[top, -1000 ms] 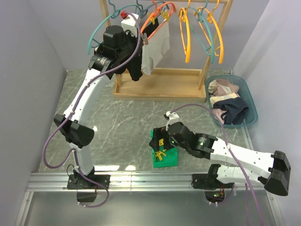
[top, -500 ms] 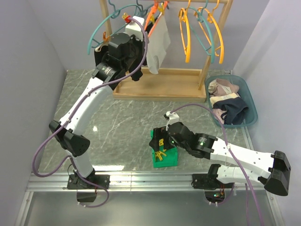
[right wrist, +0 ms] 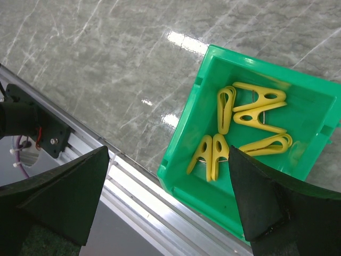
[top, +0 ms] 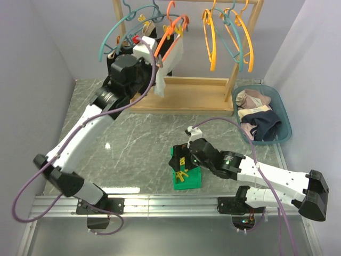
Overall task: Remove the underwear clipped to the hanger
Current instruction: Pick up the hanger from the clothesline.
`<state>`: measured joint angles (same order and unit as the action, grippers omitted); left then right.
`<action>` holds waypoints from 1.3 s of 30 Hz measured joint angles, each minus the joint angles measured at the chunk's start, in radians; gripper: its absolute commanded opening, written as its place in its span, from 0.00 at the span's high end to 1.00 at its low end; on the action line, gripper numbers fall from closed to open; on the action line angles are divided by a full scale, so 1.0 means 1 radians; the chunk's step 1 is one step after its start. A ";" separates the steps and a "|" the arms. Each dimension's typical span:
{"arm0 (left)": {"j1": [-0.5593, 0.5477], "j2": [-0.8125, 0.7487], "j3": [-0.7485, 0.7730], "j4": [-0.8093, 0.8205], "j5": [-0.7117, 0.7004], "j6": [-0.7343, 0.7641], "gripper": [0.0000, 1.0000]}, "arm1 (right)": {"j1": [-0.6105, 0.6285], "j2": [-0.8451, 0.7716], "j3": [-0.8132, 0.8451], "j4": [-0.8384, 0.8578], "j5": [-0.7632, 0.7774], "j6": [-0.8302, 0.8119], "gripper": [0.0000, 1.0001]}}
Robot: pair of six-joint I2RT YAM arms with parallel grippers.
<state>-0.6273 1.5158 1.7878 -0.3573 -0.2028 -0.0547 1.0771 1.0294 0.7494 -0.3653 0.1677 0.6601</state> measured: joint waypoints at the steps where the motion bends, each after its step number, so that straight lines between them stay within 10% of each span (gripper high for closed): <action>1: -0.006 -0.029 -0.027 -0.006 0.005 -0.006 1.00 | 0.000 0.003 0.000 0.001 0.000 0.000 0.00; 26: -0.062 -0.647 -0.562 -0.240 0.171 -0.229 1.00 | 0.000 -0.220 -0.093 0.183 -0.238 -0.130 0.00; 39: -0.062 -0.752 -0.666 -0.358 0.179 -0.333 1.00 | 0.031 0.025 0.255 0.266 -0.119 -0.244 0.19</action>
<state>-0.6891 0.7635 1.1221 -0.7155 -0.0238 -0.3882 1.1084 1.0542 1.0046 -0.0990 0.0483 0.4164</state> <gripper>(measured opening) 0.208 0.835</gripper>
